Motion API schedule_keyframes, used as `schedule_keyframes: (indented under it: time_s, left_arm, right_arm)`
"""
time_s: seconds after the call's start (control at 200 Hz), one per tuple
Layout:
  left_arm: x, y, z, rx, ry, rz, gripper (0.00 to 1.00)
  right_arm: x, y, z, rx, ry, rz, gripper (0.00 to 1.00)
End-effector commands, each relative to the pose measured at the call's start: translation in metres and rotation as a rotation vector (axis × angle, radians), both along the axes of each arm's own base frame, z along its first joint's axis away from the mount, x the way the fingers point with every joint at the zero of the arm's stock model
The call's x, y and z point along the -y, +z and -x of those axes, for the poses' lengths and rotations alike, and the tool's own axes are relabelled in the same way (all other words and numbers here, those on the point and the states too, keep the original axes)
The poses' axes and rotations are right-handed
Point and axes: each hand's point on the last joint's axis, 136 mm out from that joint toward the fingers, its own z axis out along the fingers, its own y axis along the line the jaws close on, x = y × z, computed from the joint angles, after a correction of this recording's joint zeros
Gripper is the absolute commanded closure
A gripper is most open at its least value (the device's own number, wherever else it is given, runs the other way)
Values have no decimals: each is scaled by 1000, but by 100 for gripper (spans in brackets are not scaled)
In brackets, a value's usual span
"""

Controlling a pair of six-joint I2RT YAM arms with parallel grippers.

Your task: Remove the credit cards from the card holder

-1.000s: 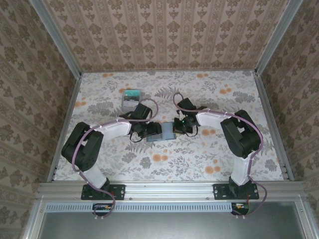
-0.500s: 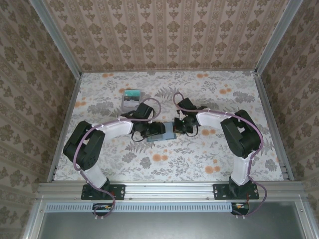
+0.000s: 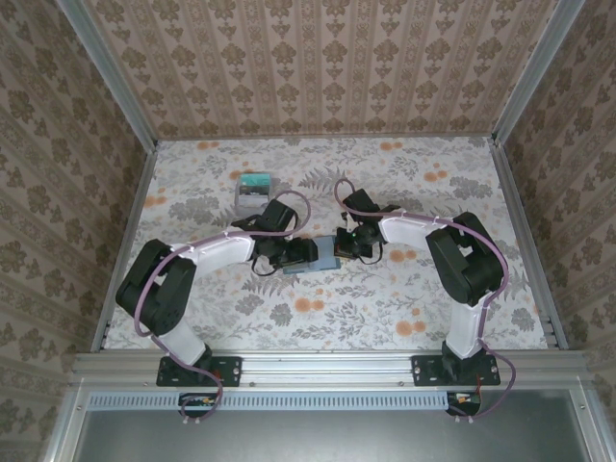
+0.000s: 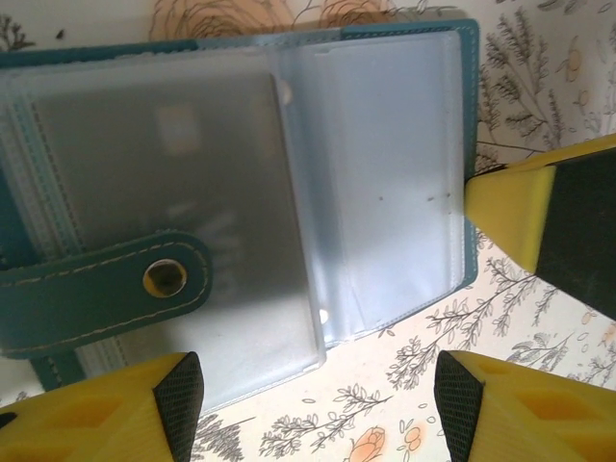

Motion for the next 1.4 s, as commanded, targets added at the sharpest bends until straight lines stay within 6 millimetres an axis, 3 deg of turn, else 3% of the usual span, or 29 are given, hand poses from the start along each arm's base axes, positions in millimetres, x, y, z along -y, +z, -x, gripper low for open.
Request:
schedule_keyframes:
  time_s: [0.0,0.59,1.0,1.395]
  left_arm:
    - [-11,-7,7,-12,-2,-65,33]
    - [-22,-15,5,-17,33,-117,33]
    - [-14,-23,6,-43,15,-99,33]
    - [23,-5,1,-10,-90,40,33]
  right_arm:
    - [2,-17,11,-51,5,31,100]
    - [0,-21,10,-60,7,28,100]
    - [-1,-22,11,-64,10,24,100]
    - [-2,-23,13,-69,12,19,100]
